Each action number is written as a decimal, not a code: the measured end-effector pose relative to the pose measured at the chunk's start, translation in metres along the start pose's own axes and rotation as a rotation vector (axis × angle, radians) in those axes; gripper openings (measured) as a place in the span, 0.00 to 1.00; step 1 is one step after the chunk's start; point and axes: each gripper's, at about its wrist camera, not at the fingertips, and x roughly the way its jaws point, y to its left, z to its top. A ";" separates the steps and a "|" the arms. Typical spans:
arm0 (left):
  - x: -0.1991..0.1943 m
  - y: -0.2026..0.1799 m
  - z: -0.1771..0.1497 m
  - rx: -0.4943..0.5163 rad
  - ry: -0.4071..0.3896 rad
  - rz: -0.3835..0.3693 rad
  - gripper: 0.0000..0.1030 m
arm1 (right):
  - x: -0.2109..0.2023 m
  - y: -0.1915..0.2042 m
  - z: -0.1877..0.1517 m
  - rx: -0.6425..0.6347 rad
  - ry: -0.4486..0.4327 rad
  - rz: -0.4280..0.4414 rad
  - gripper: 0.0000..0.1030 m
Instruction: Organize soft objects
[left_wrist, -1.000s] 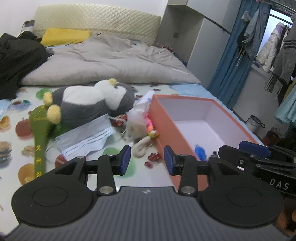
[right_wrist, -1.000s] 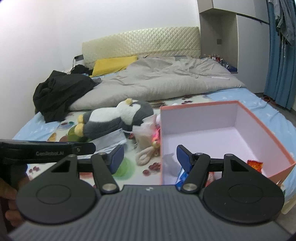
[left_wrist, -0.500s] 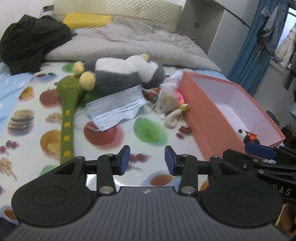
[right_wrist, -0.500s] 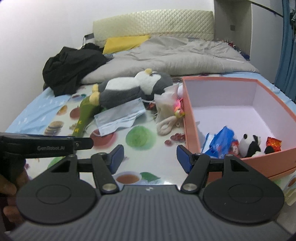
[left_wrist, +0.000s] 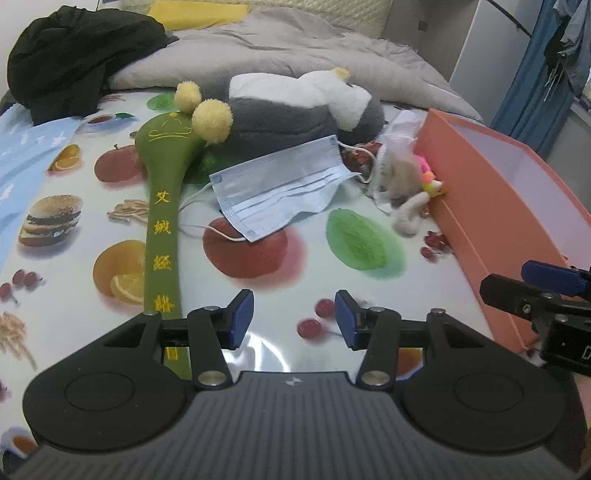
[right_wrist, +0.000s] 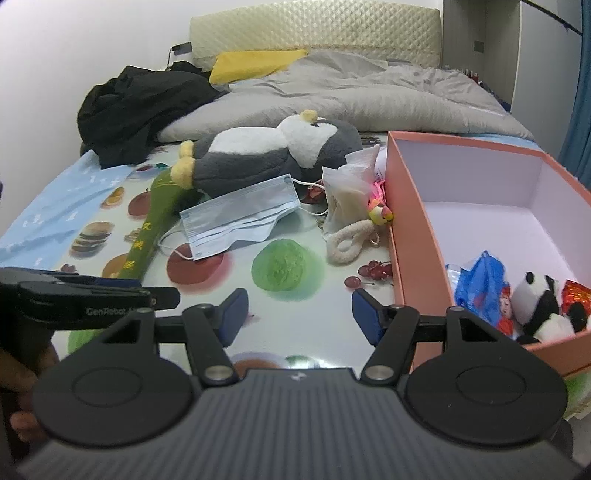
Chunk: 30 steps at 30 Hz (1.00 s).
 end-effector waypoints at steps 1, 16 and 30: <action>0.006 0.002 0.003 0.004 0.006 0.004 0.55 | 0.006 -0.001 0.001 0.005 0.006 0.001 0.63; 0.102 0.005 0.049 0.156 0.043 0.046 0.64 | 0.093 -0.013 0.027 0.073 0.019 -0.059 0.60; 0.143 0.003 0.071 0.181 0.026 0.053 0.63 | 0.159 -0.021 0.034 0.075 0.048 -0.141 0.56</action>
